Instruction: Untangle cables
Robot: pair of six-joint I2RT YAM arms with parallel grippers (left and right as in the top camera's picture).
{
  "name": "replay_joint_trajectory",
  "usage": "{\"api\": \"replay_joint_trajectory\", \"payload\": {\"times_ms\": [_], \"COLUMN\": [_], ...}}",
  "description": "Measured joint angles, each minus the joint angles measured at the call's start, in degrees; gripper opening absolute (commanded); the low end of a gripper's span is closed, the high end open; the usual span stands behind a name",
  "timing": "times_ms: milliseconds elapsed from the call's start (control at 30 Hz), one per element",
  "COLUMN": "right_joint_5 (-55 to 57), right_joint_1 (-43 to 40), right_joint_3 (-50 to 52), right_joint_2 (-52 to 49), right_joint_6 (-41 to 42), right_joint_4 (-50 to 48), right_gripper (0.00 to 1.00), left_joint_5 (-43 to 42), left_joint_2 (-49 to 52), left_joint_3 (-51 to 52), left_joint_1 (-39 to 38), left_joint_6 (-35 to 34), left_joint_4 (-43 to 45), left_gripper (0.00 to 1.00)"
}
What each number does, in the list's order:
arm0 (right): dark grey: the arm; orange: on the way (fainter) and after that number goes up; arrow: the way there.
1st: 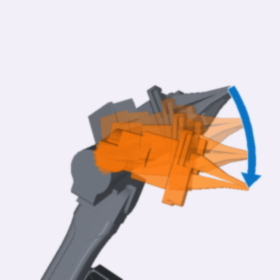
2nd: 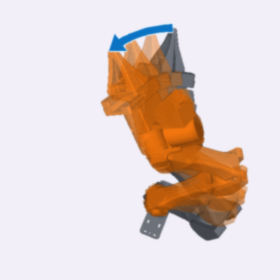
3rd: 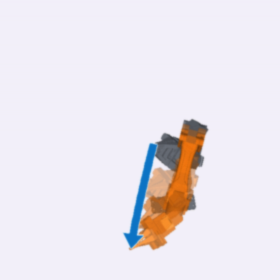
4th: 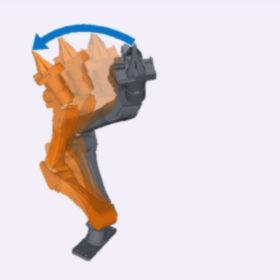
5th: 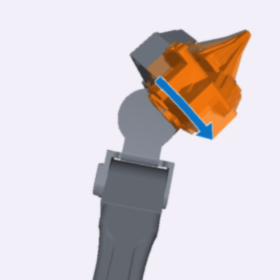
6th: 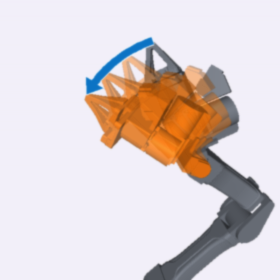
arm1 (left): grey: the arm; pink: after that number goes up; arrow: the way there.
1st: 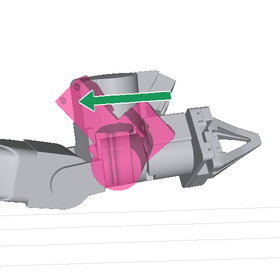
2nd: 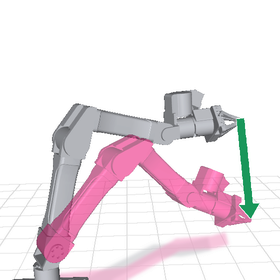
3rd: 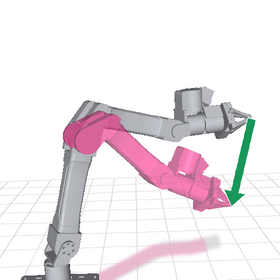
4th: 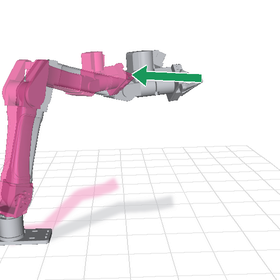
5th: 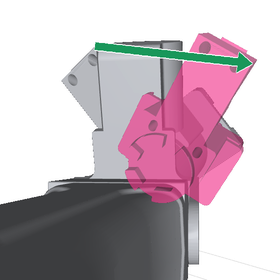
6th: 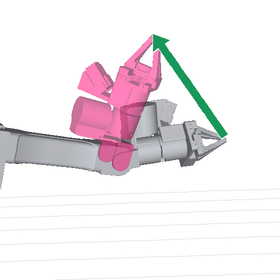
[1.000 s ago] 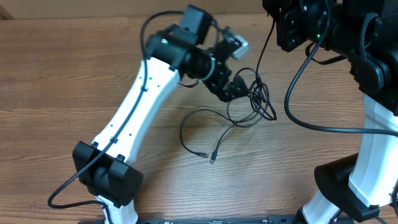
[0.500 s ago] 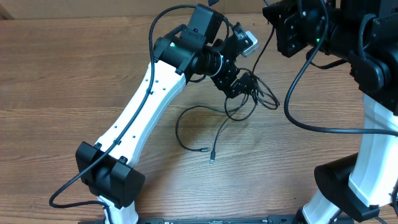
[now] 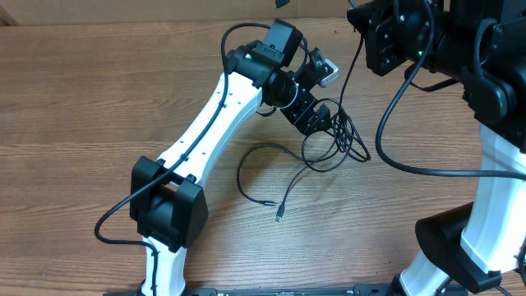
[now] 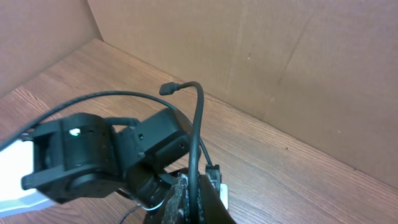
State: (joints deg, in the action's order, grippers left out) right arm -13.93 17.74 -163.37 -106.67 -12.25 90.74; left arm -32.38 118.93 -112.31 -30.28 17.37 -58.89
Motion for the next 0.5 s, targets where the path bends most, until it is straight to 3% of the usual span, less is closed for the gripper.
{"api": "replay_joint_trajectory", "payload": {"times_ms": [33, 67, 367, 500], "right_joint_5": [0.02, 0.0, 0.02, 0.72], "right_joint_1": [0.0, -0.02, -0.02, -0.02], "right_joint_3": [0.0, 0.0, 0.0, 0.0], "right_joint_2": [0.0, 0.0, 0.0, 0.0], "right_joint_6": [0.0, 0.0, 0.0, 0.0], "right_joint_4": [0.0, -0.02, 0.02, -0.02], "right_gripper": [0.04, 0.04, 0.04, 0.04], "left_joint_5": [-0.15, -0.24, -2.34, -0.13], "left_joint_2": [0.15, 0.15, 0.13, 0.13], "left_joint_3": [0.15, 0.22, 0.22, -0.24], "left_joint_1": [0.0, 0.0, 0.0, 0.28], "left_joint_6": [0.11, -0.22, -0.7, -1.6], "left_joint_4": [0.46, 0.96, 2.01, -1.49], "left_gripper": [0.17, 0.04, 0.04, 0.04]}}
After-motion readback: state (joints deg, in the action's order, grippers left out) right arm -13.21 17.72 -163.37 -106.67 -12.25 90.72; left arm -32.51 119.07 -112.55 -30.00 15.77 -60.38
